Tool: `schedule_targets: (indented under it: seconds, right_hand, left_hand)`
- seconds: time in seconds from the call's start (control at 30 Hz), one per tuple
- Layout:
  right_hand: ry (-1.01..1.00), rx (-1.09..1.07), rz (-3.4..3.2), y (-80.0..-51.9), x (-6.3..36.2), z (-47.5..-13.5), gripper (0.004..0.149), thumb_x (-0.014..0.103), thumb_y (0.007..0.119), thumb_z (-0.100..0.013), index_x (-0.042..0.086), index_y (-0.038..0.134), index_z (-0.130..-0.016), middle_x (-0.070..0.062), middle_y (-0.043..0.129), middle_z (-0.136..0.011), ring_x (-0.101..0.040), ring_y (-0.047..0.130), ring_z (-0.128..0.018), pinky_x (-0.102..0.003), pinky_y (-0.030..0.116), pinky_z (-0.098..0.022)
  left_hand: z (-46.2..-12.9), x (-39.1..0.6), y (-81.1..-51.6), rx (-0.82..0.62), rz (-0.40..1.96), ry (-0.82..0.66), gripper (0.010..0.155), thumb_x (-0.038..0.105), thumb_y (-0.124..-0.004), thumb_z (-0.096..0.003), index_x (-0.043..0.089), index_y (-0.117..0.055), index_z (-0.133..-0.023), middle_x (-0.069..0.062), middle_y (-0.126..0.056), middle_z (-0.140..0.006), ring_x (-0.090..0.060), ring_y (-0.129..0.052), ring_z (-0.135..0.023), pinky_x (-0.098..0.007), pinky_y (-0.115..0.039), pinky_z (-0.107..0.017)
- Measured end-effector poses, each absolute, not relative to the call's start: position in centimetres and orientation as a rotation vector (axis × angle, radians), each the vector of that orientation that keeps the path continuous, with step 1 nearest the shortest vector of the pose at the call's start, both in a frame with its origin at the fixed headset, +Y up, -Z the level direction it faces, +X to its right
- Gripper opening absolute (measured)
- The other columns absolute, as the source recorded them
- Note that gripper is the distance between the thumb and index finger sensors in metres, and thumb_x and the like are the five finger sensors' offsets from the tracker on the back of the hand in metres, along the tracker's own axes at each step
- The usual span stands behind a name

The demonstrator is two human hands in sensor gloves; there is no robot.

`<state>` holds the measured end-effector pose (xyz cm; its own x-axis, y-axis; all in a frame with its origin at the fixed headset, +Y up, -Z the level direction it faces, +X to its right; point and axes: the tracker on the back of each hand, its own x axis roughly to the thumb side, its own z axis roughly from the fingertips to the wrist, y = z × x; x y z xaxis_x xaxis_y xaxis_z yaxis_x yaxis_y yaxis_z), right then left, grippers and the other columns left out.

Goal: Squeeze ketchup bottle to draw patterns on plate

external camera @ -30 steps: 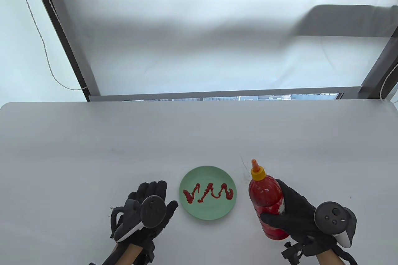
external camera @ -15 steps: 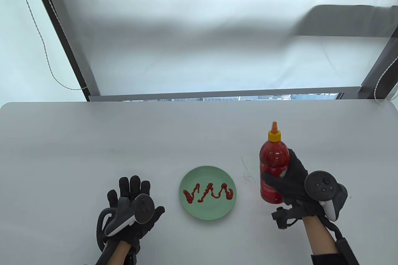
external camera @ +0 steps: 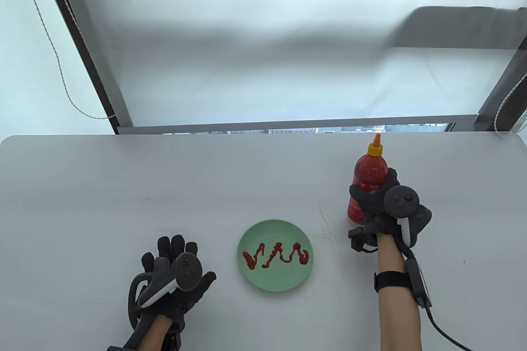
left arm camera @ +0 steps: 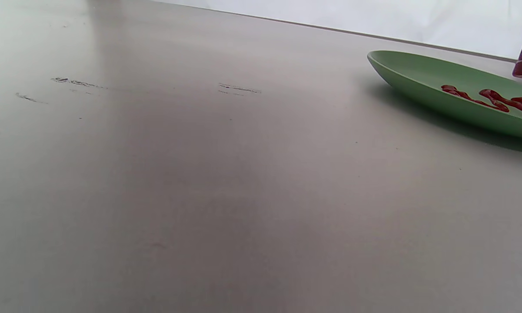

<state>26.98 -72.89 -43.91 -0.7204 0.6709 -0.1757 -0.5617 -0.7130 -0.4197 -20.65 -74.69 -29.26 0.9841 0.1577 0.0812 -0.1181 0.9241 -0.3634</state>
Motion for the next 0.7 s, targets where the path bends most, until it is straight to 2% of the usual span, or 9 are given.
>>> schedule_targets:
  seconds: [0.2,0.3,0.53,0.57,0.63,0.7]
  right_hand:
    - [-0.434,-0.418,2.377,-73.4,26.9,-43.7,0.109,0.055,0.099,-0.048,-0.001,0.038,-0.118,-0.033,0.061,-0.112,-0.049,0.078,-0.1,-0.06,0.078,-0.071]
    - [-0.416,-0.415,2.424,-73.4,27.1,-42.6,0.11,0.059,0.097,-0.049,0.0,0.036,-0.118,-0.032,0.061,-0.112,-0.047,0.08,-0.1,-0.057,0.078,-0.072]
    - [-0.328,-0.452,2.519,-73.0,27.5,-40.8,0.108,0.062,0.095,-0.049,0.004,0.037,-0.119,-0.029,0.062,-0.115,-0.047,0.077,-0.102,-0.064,0.068,-0.074]
    - [-0.284,-0.483,2.566,-72.9,27.2,-40.5,0.106,0.064,0.093,-0.05,0.003,0.038,-0.119,-0.031,0.062,-0.115,-0.049,0.076,-0.102,-0.064,0.068,-0.074]
    - [-0.187,-0.59,2.692,-72.5,26.7,-39.5,0.113,0.072,0.08,-0.053,-0.004,0.029,-0.119,-0.038,0.052,-0.116,-0.055,0.069,-0.103,-0.065,0.066,-0.075]
    - [-0.101,-0.522,2.784,-71.9,26.4,-38.1,0.115,0.078,0.068,-0.057,-0.007,0.022,-0.12,-0.043,0.044,-0.118,-0.06,0.062,-0.105,-0.067,0.062,-0.075]
  left_hand:
    - [-29.3,-20.8,-74.6,-0.344,0.154,-0.105,0.087,0.064,-0.049,-0.0563,0.012,-0.014,-0.117,-0.027,0.0,-0.121,-0.051,0.005,-0.105,-0.079,-0.007,-0.063]
    - [-29.3,-20.9,-74.3,-0.327,0.166,-0.106,0.087,0.064,-0.048,-0.056,0.012,-0.015,-0.117,-0.027,0.0,-0.121,-0.051,0.005,-0.105,-0.079,-0.007,-0.063]
    - [-29.1,-20.8,-73.8,-0.3,0.159,-0.095,0.087,0.064,-0.048,-0.0562,0.011,-0.014,-0.117,-0.027,0.0,-0.121,-0.052,0.003,-0.105,-0.08,-0.008,-0.063]
    - [-29.0,-20.8,-73.7,-0.295,0.155,-0.089,0.086,0.063,-0.049,-0.0566,0.011,-0.015,-0.117,-0.028,-0.001,-0.121,-0.052,0.002,-0.106,-0.08,-0.008,-0.063]
    - [-29.0,-20.9,-73.7,-0.294,0.161,-0.09,0.085,0.062,-0.05,-0.0572,0.01,-0.016,-0.116,-0.028,-0.001,-0.121,-0.053,0.002,-0.105,-0.079,-0.009,-0.063]
    - [-28.9,-21.0,-73.5,-0.279,0.174,-0.097,0.085,0.061,-0.05,-0.0576,0.01,-0.017,-0.116,-0.028,-0.002,-0.121,-0.053,0.001,-0.106,-0.079,-0.009,-0.063]
